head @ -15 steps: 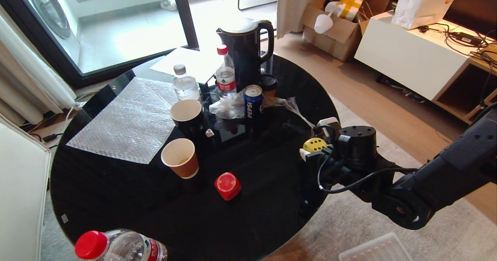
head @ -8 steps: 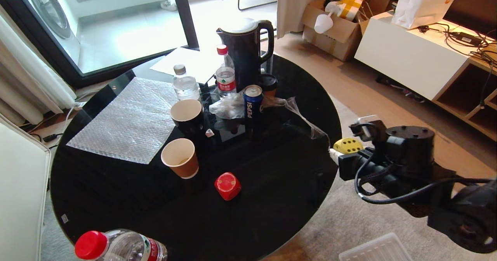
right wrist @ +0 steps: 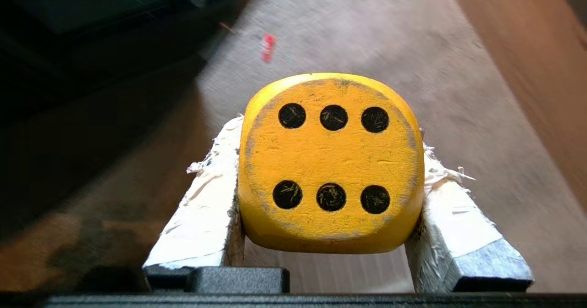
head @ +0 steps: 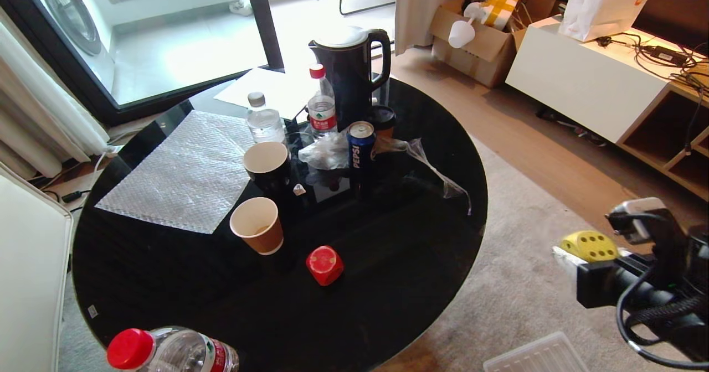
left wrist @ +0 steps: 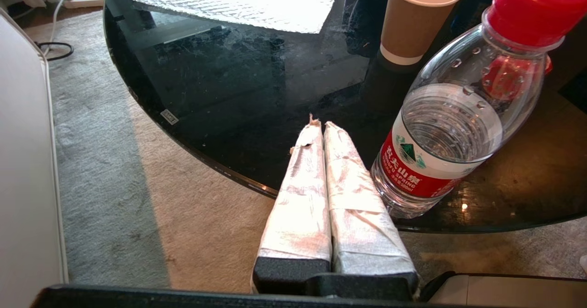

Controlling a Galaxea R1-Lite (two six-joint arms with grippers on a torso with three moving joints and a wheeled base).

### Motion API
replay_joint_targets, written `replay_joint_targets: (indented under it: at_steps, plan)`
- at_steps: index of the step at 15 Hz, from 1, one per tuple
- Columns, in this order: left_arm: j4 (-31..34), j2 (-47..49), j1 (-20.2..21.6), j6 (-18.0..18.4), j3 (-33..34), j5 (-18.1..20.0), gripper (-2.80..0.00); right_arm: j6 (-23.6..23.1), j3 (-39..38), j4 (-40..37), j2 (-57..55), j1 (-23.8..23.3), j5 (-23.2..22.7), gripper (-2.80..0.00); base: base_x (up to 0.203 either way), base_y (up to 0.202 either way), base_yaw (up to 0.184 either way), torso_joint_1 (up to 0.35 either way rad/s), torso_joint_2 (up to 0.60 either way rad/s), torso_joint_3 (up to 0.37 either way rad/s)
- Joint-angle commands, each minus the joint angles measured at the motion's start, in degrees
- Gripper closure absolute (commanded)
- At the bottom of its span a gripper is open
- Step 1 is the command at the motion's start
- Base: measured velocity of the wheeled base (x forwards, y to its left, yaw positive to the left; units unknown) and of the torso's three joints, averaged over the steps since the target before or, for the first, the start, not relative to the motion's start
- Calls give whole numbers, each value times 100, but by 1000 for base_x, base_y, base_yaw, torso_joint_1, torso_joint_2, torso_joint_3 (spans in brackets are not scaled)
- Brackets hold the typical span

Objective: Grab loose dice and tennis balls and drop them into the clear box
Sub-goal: Put the toys in the box

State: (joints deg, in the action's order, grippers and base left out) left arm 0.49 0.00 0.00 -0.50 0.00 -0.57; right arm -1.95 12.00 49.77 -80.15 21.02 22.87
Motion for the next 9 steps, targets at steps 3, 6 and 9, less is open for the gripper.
replay_joint_targets:
  at_steps: [3, 6, 9]
  plan:
    - [-5, 0, 0, -3, 0, -4, 0, 77, -1186, -476, 2243, -752, 262, 0, 0, 0, 0, 0, 0, 0]
    - [-5, 0, 0, -3, 0, -4, 0, 69, -1214, -1146, 2657, -999, 80, 0, 0, 0, 0, 0, 0, 0]
    - [-5, 0, 0, -3, 0, -4, 0, 39, -1197, -2245, 3876, -1343, -258, 0, 0, 0, 0, 0, 0, 0]
